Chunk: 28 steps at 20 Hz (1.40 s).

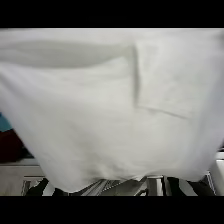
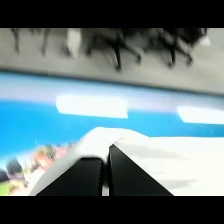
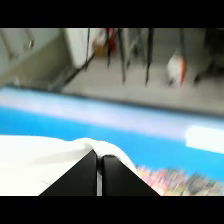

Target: Fold the shirts.

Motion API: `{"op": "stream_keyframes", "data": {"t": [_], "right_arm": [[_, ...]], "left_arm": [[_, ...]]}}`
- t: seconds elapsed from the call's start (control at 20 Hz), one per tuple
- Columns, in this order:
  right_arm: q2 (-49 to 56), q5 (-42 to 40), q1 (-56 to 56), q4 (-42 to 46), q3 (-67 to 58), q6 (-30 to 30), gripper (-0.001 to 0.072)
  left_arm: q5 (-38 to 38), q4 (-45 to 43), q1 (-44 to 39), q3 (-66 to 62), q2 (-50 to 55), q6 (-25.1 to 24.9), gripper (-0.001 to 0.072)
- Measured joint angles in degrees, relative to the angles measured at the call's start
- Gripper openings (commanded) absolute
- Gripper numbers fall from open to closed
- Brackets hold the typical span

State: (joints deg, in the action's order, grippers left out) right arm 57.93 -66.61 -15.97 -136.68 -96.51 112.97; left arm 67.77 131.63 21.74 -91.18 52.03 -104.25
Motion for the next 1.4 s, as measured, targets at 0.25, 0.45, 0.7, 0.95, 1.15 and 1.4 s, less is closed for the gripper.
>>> {"op": "stream_keyframes", "data": {"t": [0.25, 0.45, 0.7, 0.95, 1.15, 1.4], "right_arm": [[16.52, 10.67, 3.76, -1.16, 15.76, 1.57, 0.0022], [31.71, 20.39, 4.00, -3.52, 19.02, 2.19, 0.0022], [42.66, 26.71, 3.65, -5.05, 13.46, 2.36, 0.0022], [46.01, 26.43, 3.56, -1.84, 8.17, 2.01, 0.0022], [45.77, 20.90, 4.00, 12.33, 7.15, -5.62, 0.0021], [46.01, 15.26, 5.73, 27.58, 7.74, -13.60, 0.0021]], "left_arm": [[-5.64, -0.07, -9.07, 10.60, 22.49, -6.73, 0.0022], [-7.78, -1.36, -11.56, 6.01, 43.12, -6.78, 0.0022], [-7.78, -1.92, -12.72, -7.34, 58.29, -2.99, 0.0022], [-3.58, -8.57, -14.82, -17.35, 62.77, 3.67, 0.0022], [4.00, -18.91, -17.33, -19.89, 63.49, 9.86, 0.0022], [9.11, -30.67, -19.78, -18.32, 63.67, 16.04, 0.0022]]}}
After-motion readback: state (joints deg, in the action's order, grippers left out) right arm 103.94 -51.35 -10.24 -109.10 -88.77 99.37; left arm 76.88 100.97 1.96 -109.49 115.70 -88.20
